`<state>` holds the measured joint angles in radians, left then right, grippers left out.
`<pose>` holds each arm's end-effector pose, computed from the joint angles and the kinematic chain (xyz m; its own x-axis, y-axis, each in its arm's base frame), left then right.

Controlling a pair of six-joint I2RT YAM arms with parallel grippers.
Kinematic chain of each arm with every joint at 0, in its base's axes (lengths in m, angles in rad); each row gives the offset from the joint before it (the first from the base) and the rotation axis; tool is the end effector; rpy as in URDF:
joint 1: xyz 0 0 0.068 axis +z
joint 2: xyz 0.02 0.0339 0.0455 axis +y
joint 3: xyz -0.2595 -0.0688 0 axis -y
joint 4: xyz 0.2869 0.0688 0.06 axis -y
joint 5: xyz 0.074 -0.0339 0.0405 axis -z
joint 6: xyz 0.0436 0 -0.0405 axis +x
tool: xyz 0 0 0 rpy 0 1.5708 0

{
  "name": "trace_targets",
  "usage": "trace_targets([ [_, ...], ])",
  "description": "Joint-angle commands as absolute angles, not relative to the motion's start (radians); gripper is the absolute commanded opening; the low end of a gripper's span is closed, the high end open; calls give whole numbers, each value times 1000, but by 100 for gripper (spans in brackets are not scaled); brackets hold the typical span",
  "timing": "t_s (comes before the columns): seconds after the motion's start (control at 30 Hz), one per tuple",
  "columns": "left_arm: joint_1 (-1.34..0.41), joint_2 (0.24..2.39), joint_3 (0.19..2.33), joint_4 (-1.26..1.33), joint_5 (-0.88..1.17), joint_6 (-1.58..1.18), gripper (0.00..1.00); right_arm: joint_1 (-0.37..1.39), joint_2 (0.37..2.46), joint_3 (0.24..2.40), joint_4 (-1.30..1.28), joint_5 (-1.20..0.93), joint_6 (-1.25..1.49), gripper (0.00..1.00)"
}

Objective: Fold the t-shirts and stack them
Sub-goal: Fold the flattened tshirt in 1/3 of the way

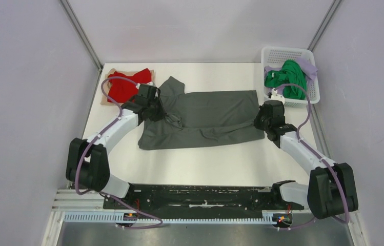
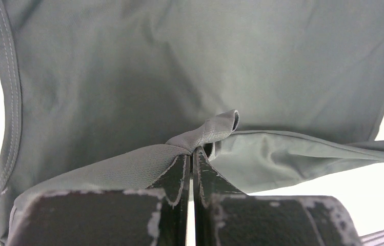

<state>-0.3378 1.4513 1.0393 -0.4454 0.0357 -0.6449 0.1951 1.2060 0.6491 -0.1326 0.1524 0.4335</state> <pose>0.3325 -0.1184 0.2223 -0.7825 -0.3619 -0.5067 -0.1466 0.8980 -0.4149 0.2888 0.0503 0.1807 -0.5986 0.3049 -0.7408 0.1925 0.9524 0.2365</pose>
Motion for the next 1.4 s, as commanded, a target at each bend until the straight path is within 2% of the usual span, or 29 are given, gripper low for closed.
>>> trace_targets([
  [0.0, -311, 1527, 1111, -395, 48, -583, 2, 181, 1258, 713, -65, 204, 428, 2],
  [0.13, -291, 1603, 1155, -380, 40, -590, 6, 174, 1312, 725, -34, 228, 430, 4],
  [0.2, -282, 1645, 1183, -359, 47, -591, 18, 168, 1344, 744, -27, 250, 428, 14],
  [0.27, -271, 1691, 1234, -364, 51, -599, 23, 163, 1378, 773, -15, 290, 422, 21],
  [0.3, -262, 1716, 1266, -380, 61, -601, 30, 160, 1392, 788, -10, 299, 415, 28],
  [0.33, -253, 1736, 1312, -414, 70, -603, 61, 158, 1407, 820, -14, 284, 392, 46],
  [0.37, -246, 1745, 1358, -444, 80, -603, 96, 157, 1417, 860, -35, 264, 358, 62],
  [0.4, -244, 1744, 1385, -468, 80, -599, 99, 158, 1421, 892, -59, 253, 346, 72],
  [0.47, -244, 1703, 1389, -474, 81, -596, 100, 159, 1401, 916, -73, 228, 305, 97],
  [0.7, -260, 1516, 1134, -368, 241, -651, 100, 192, 1246, 718, -8, 51, 300, 98],
  [0.9, -299, 1518, 1012, -307, 323, -711, 100, 260, 1260, 627, 53, -104, 270, 98],
  [1.13, -362, 1679, 1087, -271, 339, -728, 100, 262, 1288, 658, 13, -86, 254, 98],
  [1.37, -400, 1878, 1295, -266, 361, -732, 100, 261, 1263, 685, -38, -6, 239, 98],
])
